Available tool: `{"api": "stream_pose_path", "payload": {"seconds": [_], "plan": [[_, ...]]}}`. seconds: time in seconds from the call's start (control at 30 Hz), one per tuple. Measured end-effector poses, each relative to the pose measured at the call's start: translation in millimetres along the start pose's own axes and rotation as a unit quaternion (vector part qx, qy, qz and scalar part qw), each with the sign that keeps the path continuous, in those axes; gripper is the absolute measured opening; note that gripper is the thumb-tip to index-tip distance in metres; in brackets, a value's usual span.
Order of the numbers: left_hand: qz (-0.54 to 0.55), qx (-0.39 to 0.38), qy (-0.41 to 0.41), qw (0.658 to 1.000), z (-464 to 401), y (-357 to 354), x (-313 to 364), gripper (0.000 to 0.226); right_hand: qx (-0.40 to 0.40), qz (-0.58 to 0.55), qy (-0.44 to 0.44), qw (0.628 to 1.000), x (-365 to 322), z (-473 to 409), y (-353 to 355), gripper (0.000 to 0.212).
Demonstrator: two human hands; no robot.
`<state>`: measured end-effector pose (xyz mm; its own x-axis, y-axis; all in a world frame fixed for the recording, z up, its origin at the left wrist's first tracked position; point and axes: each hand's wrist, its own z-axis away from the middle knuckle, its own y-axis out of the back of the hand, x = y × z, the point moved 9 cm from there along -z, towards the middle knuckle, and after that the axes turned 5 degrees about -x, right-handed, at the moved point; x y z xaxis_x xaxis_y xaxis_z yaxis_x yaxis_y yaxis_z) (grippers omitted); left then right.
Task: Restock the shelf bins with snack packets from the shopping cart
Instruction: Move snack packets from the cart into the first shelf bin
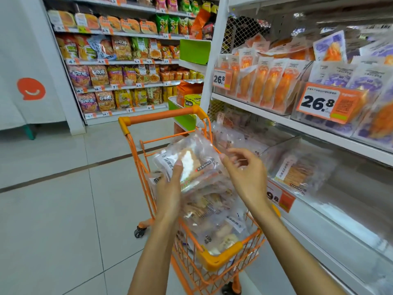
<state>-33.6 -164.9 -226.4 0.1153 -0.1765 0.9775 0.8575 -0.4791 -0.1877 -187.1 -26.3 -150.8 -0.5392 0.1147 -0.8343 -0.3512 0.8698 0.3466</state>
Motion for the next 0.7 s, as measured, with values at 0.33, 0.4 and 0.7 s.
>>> {"api": "stream_pose_path", "payload": {"seconds": [0.33,0.4,0.7], "plan": [[0.2,0.143,0.028,0.969,-11,67,-3,0.014,-0.338,0.405,0.149,0.836,36,-58,-166,0.046],[0.207,0.142,0.02,0.968,-11,69,0,0.014,-0.285,0.422,0.202,0.836,32,-58,-159,0.029],[0.166,0.168,0.03,0.971,-7,80,6,0.01,-0.13,0.267,0.23,0.927,23,7,-29,0.022]]}}
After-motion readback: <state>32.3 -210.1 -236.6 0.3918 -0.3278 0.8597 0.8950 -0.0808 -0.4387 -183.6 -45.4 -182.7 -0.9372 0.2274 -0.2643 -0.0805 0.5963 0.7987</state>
